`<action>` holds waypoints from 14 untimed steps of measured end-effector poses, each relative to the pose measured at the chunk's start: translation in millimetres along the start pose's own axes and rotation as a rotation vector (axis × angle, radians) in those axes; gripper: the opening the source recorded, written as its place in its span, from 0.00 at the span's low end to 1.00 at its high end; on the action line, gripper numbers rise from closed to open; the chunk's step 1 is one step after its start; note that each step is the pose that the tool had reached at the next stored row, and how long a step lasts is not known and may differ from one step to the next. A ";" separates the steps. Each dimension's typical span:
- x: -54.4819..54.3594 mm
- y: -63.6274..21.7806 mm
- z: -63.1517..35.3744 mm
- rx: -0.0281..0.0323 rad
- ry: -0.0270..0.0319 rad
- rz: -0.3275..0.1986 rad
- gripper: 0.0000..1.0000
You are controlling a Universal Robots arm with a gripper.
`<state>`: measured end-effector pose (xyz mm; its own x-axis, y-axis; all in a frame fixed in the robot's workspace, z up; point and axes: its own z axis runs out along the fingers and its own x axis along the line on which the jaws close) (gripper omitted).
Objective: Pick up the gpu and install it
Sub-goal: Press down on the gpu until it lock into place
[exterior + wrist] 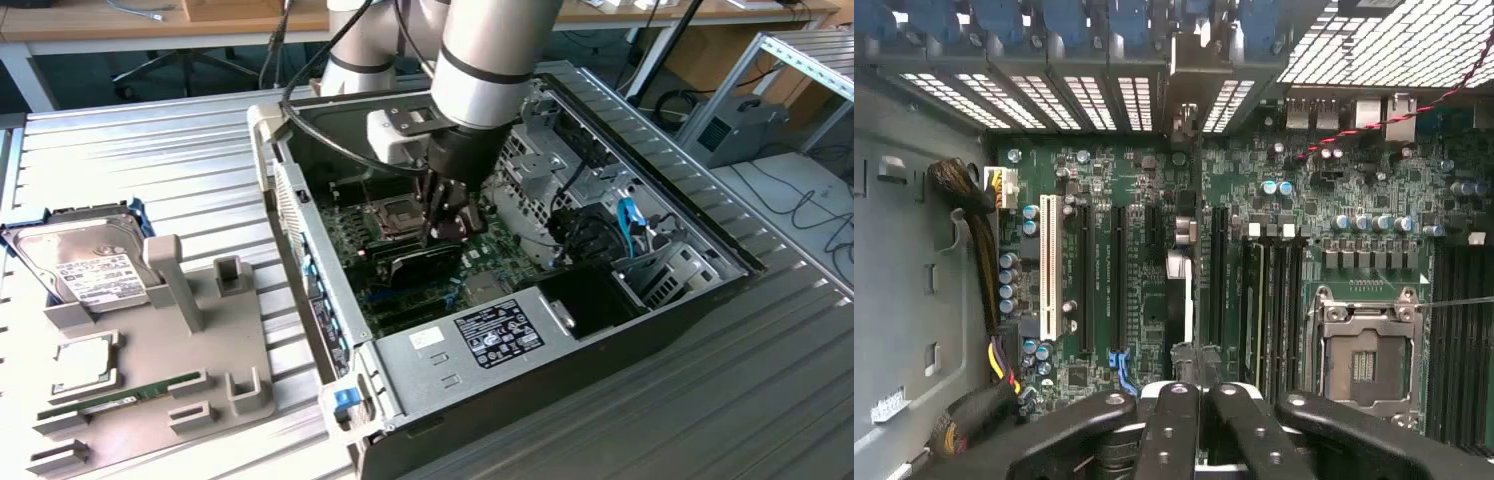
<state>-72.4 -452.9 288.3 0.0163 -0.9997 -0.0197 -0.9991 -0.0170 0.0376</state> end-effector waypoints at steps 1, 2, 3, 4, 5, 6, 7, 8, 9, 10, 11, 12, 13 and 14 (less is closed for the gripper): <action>-0.1 -0.1 0.0 0.0000 0.0000 0.000 0.11; -0.1 0.0 0.2 -0.0001 0.0001 0.000 0.11; -0.1 5.1 1.6 0.0000 0.0000 0.000 0.11; -0.2 15.2 4.0 0.0000 0.0000 0.000 0.11; -0.4 22.6 5.8 -0.0001 0.0001 0.000 0.11; -1.1 28.0 7.7 0.0002 -0.0003 0.000 0.11; -1.8 30.8 9.0 0.0002 -0.0001 0.000 0.11; -3.0 33.3 10.5 0.0002 -0.0001 0.000 0.11; -5.1 34.9 12.0 0.0001 0.0001 0.000 0.11; -6.9 36.9 13.3 0.0001 0.0001 0.000 0.11; -8.1 38.9 14.5 0.0001 0.0001 0.000 0.11; -8.6 40.8 15.4 0.0000 0.0004 0.000 0.11; -8.6 43.0 16.4 -0.0002 0.0008 0.000 0.11; -8.7 44.2 17.7 0.0001 0.0004 0.000 0.11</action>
<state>-117.4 -444.6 272.4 0.0164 -0.9997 -0.0193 -0.9992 -0.0171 0.0375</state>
